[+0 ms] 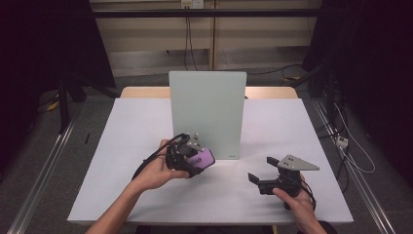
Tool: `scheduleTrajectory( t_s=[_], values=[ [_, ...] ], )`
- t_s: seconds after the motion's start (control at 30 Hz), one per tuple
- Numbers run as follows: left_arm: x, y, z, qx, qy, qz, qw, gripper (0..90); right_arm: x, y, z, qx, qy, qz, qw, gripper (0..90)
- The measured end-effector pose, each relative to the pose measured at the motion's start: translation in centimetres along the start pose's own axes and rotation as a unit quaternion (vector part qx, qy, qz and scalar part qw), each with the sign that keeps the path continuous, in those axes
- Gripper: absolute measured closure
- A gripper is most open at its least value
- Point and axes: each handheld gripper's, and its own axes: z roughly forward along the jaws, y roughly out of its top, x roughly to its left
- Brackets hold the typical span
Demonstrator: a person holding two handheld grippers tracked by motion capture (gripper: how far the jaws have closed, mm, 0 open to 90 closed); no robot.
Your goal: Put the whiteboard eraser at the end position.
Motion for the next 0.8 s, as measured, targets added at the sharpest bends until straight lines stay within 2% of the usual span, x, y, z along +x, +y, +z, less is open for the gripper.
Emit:
scheduleTrajectory(
  t_s=[0.07, 0.2, 0.23, 0.43, 0.5, 0.53, 0.57, 0.6, 0.8],
  values=[
    [-0.2, 0.0, 0.4, 0.012, -0.003, 0.003, 0.9999, 41.0, 0.0, 0.0, 0.1, 0.0, 0.001, -0.001, 1.0, 4.9],
    [-0.6, 0.2, 1.2, 0.021, -0.016, 0.011, 0.9996, 40.9, 0.0, 0.0, 0.1, 0.0, 0.0, 0.0, 1.0, 4.9],
    [-0.8, 0.2, 1.4, 0.018, -0.016, 0.009, 0.9997, 40.9, 0.0, 0.0, 0.1, 0.0, -0.001, -0.001, 1.0, 4.9],
    [-1.6, 0.9, 2.5, 0.037, -0.034, 0.024, 0.9985, 40.8, 0.1, 0.0, 0.2, 0.003, -0.004, -0.003, 1.0, 4.9],
    [-1.8, 1.0, 2.9, 0.027, -0.039, 0.018, 0.9987, 40.9, 0.1, 0.1, 0.1, 0.004, -0.004, -0.004, 1.0, 4.9],
    [-2.0, 1.1, 3.1, 0.03, -0.044, 0.02, 0.9984, 40.9, 0.1, 0.0, 0.1, 0.004, -0.003, -0.006, 1.0, 4.9],
    [-2.1, 1.1, 3.4, 0.032, -0.045, 0.022, 0.9983, 40.9, 0.2, 0.0, 0.1, 0.004, -0.002, -0.005, 1.0, 4.9],
    [-2.1, 1.3, 3.5, 0.046, -0.046, 0.031, 0.9974, 40.8, 0.2, 0.0, 0.1, 0.003, -0.002, -0.007, 1.0, 4.9],
    [-2.1, 1.4, 4.4, 0.052, -0.043, 0.03, 0.9973, 40.8, 0.1, 0.0, 0.0, 0.003, -0.004, -0.004, 1.0, 4.9]
  ],
)
